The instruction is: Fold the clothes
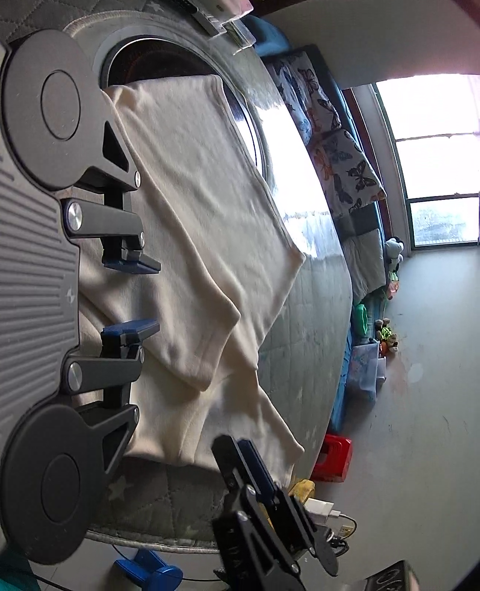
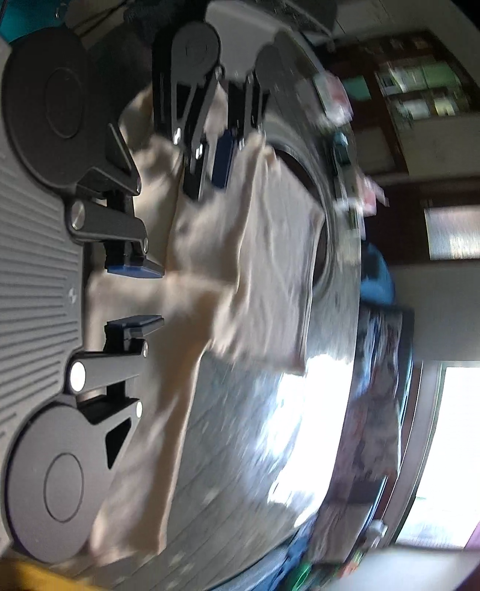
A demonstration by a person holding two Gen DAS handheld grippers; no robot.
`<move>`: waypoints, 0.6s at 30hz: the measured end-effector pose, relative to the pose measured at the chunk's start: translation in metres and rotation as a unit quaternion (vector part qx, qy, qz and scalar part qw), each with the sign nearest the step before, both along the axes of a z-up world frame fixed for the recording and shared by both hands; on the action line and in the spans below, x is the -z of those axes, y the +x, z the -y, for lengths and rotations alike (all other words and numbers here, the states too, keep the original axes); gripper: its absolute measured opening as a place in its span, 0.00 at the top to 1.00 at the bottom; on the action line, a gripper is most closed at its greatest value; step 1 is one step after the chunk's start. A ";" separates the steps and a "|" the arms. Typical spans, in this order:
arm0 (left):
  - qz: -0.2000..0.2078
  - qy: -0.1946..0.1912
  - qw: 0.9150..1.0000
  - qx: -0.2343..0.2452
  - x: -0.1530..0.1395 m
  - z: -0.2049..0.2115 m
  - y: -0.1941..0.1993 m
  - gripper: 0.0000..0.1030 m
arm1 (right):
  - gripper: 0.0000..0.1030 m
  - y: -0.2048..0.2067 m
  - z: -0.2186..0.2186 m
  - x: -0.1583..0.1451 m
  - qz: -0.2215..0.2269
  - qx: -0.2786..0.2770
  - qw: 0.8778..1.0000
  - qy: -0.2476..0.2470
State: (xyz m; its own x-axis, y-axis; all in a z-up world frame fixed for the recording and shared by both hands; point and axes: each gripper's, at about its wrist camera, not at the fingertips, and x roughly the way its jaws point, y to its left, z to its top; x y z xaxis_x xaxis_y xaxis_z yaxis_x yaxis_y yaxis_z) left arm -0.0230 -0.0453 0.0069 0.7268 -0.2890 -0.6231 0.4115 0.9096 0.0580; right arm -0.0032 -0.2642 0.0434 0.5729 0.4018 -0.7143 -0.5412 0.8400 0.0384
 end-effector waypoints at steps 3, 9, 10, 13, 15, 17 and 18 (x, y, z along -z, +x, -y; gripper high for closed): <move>0.005 -0.004 1.000 0.004 -0.004 0.004 0.000 0.69 | 0.79 0.004 0.017 0.004 -0.002 0.045 0.999 -0.001; 0.010 -0.013 1.000 0.014 -0.010 0.011 0.001 0.68 | 0.79 0.016 0.063 0.020 -0.005 0.161 0.987 -0.004; 0.011 -0.013 1.000 0.016 -0.011 0.013 0.001 0.68 | 0.79 0.018 0.071 0.023 -0.006 0.181 0.983 -0.004; 0.013 -0.015 1.000 0.023 -0.013 0.017 0.001 0.68 | 0.79 0.022 0.092 0.026 -0.002 0.227 0.974 -0.005; 0.013 -0.016 0.999 0.024 -0.013 0.019 0.001 0.68 | 0.78 0.025 0.102 0.028 0.005 0.254 0.967 -0.006; 0.012 -0.015 1.000 0.024 -0.012 0.020 0.002 0.68 | 0.72 0.029 0.110 0.029 0.011 0.277 0.961 -0.005; 0.011 -0.014 1.000 0.024 -0.012 0.020 0.002 0.67 | 0.68 0.032 0.115 0.029 0.013 0.289 0.957 -0.003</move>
State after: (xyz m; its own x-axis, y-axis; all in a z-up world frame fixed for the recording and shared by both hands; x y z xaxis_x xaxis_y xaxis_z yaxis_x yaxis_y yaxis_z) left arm -0.0213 -0.0651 0.0187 0.7250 -0.3411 -0.5984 0.4537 0.8902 0.0422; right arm 0.0289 -0.3790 0.0139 0.7164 0.0087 -0.6976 0.0134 0.9996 0.0263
